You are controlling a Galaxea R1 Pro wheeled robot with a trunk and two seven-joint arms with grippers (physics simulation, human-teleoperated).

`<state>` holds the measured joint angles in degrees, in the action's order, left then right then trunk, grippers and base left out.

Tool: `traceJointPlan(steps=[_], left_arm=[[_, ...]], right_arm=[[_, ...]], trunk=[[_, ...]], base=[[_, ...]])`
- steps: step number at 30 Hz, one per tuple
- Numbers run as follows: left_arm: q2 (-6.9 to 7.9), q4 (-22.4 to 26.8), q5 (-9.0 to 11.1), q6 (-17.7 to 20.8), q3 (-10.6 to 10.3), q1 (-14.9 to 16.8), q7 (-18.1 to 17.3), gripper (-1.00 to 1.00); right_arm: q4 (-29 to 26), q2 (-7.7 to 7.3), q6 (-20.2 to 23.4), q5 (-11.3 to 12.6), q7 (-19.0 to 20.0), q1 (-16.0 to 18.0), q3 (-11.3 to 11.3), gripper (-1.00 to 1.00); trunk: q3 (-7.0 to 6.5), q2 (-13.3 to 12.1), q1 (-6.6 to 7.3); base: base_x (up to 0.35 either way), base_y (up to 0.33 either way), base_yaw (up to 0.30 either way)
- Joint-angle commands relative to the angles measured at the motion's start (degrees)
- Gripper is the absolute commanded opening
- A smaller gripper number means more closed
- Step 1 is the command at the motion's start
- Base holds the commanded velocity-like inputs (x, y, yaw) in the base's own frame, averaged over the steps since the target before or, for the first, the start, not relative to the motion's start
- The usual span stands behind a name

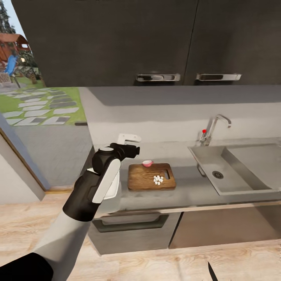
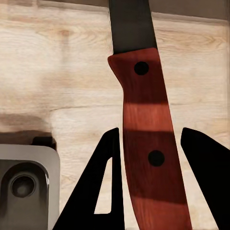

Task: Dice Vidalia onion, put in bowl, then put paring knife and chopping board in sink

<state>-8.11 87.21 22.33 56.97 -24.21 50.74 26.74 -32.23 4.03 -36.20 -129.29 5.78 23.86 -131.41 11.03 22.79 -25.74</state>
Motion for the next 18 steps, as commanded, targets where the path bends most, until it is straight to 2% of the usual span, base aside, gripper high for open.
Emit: traceJointPlan(steps=[1,9,12,18], left_arm=[[0.02,-0.2,0.6,0.2,0.0,0.1,0.6,1.00],[0.06,-1.4,0.6,0.1,-0.1,0.1,0.6,1.00],[0.10,-2.4,0.6,0.1,-0.1,0.1,0.6,1.00],[0.11,-4.0,0.6,0.1,-0.1,0.1,0.5,1.00]], right_arm=[[-0.3,0.01,-0.4,0.3,0.6,0.1,-0.3,-1.00],[-0.3,0.06,-0.3,0.3,0.6,0.1,-0.3,-1.00],[-0.3,0.09,-0.2,0.3,0.5,0.1,-0.3,-1.00],[-0.3,0.10,-0.2,0.3,0.5,0.1,-0.3,-1.00]], trunk=[[0.06,0.1,-0.04],[-0.45,0.1,-0.04],[-0.52,0.1,-0.04],[-0.54,0.1,-0.04]], base=[[0.000,0.000,-0.236],[0.003,0.000,-0.232],[0.108,0.000,-0.084],[0.258,0.000,-0.011]])
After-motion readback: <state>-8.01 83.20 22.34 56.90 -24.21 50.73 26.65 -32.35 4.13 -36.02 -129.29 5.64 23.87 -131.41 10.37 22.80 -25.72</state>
